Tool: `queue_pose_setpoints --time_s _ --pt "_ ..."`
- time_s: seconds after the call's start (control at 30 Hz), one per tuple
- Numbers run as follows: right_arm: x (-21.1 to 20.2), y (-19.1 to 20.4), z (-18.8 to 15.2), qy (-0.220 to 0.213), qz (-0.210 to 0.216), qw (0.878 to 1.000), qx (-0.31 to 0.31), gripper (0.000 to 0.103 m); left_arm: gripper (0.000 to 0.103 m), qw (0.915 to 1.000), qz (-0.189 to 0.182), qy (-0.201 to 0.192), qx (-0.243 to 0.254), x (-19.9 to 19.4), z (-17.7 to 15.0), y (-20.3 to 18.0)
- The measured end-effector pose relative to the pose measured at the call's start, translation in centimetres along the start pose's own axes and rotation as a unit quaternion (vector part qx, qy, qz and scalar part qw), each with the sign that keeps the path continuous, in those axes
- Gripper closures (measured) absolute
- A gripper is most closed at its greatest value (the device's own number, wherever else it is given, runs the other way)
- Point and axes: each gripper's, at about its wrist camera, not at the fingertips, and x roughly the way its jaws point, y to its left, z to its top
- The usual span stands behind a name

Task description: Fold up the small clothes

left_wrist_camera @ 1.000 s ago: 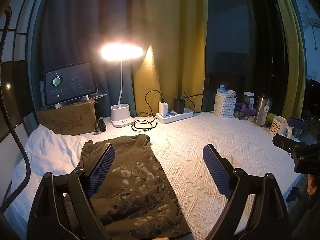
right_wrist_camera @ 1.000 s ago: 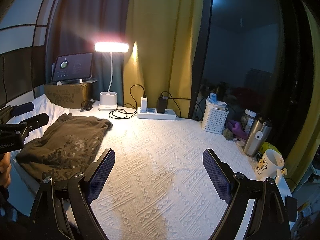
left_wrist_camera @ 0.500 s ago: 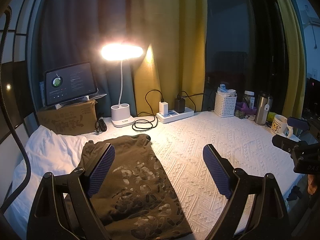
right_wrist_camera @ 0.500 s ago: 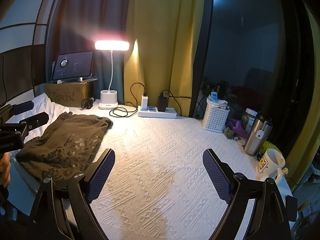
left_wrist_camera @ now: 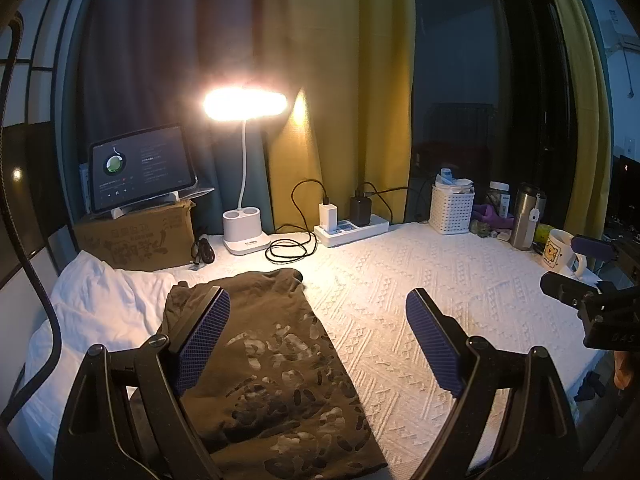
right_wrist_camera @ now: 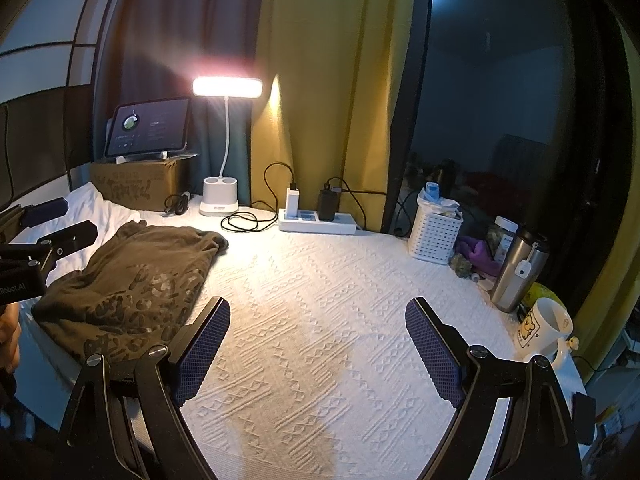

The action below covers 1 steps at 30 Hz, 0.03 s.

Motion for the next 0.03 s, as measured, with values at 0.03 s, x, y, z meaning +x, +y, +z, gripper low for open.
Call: queue_pose_setpoints --time_s 0.03 --pt "0.11 0.04 0.00 0.001 0.000 1.000 0.000 0.013 0.014 1.0000 -0.002 0.001 0.000 0.07 0.06 0.19"
